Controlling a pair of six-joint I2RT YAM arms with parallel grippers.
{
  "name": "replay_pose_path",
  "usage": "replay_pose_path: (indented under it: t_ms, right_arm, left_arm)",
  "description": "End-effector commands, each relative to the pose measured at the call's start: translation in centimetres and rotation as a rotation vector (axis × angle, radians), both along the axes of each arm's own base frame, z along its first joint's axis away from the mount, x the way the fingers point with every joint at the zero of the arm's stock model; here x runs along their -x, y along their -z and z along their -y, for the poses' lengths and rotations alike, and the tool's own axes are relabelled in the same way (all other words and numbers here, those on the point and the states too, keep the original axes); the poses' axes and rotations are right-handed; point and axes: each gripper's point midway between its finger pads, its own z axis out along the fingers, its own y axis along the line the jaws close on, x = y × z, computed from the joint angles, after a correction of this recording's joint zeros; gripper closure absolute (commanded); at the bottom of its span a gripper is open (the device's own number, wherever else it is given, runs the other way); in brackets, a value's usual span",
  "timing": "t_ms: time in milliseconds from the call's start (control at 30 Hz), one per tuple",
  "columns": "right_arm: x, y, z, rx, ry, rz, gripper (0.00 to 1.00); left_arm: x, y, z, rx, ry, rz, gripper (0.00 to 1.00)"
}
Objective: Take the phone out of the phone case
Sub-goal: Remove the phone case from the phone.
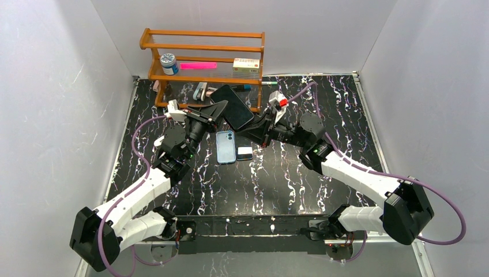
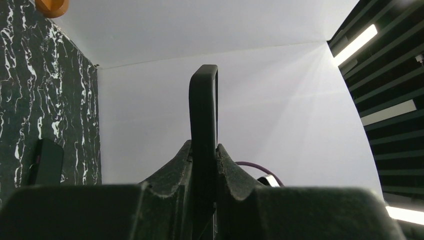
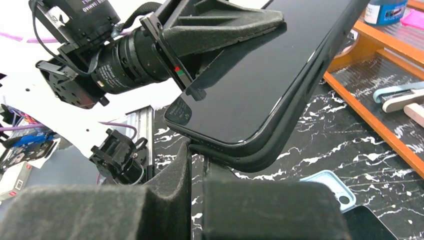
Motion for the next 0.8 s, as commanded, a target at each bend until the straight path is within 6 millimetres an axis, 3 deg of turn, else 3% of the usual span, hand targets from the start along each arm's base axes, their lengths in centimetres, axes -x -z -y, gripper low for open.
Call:
replay_pose_path:
  t_ms: [0,133,433,633,767]
  right_arm:
    - [-3.8,1.6,1.2,0.056,0.134,0.004,0.99]
    - [-4.6,1.9,1.5,0.025,0.184,-0.135,0.99]
    - [-6.2,4.7,3.3,-0.002,0.323,-0.603,0.77]
    - [-7.2,7.3,6.8,-0.037,0.444,-0.859,0.68]
    - [-6.0,6.6,6.7,-0.014,0.377,-0.805,0.55]
  left_arm:
    - [3.6,-3.7,2.0,0.043,0.17,0.096,1.0]
    - [4.7,-5.1,2.8,0.033,0.238,0.164,1.0]
    - [6.7,-8.8,3.3,0.076,0.311,0.362,1.0]
    - [6.9,-8.8,3.3,0.035,0.298,0.408,1.0]
    - [6.5,-7.7,3.2,-0.003,0.274,0.406,1.0]
